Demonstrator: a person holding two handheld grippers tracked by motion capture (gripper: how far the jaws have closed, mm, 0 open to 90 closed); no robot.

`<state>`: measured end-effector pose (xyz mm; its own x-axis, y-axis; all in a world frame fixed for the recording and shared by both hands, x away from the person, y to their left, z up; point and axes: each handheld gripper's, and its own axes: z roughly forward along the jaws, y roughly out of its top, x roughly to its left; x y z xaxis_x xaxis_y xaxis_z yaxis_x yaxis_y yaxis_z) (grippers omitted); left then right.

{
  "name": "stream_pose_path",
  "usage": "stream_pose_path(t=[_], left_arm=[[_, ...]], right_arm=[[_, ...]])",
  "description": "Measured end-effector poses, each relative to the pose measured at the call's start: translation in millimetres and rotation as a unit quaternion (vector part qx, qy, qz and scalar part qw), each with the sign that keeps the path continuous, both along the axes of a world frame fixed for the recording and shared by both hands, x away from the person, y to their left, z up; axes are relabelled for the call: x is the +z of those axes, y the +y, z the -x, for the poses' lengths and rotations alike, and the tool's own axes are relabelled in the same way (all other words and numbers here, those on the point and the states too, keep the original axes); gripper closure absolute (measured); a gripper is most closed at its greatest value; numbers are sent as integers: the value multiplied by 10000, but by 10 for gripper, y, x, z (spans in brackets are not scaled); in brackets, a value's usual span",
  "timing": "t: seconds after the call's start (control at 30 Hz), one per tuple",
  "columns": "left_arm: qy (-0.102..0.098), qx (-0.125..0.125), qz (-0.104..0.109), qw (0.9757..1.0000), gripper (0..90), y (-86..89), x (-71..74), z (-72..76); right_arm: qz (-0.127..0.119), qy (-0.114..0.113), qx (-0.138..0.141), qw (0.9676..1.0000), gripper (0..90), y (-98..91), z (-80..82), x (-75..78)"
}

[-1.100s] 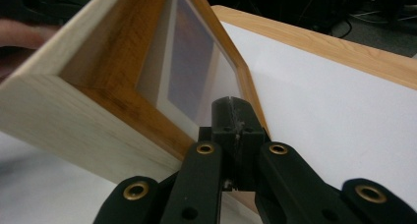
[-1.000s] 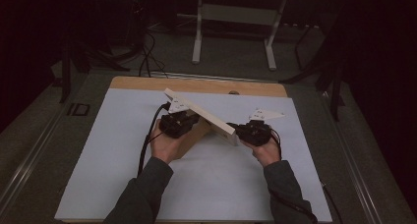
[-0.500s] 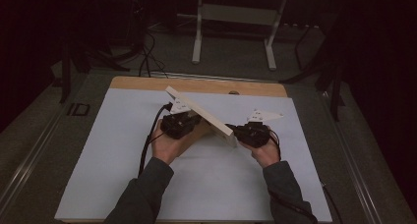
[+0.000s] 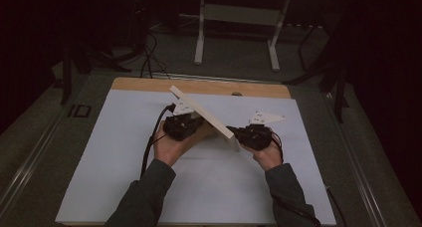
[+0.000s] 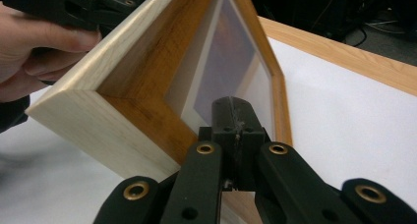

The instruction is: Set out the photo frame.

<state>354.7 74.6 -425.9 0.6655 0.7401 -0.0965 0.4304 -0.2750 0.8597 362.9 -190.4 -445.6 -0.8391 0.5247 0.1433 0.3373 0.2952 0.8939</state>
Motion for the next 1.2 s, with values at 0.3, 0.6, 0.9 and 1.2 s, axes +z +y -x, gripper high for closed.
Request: stream_pose_path(t=[0.3,0.6,0.9,1.2], left_arm=[[-15,-50,18,10000,900,1,-2,-1],[-5,-125,119,9999,900,19,-13,-25],[-20,-161,147,9998,900,35,-17,-47],[-21,-244,146,9996,900,59,-17,-70]], right_arm=[[-17,-9,49,10000,900,27,25,-3],[27,-52,162,9999,900,79,62,3],[39,-89,270,9996,900,122,91,12],[40,-106,385,9992,900,166,109,13]])
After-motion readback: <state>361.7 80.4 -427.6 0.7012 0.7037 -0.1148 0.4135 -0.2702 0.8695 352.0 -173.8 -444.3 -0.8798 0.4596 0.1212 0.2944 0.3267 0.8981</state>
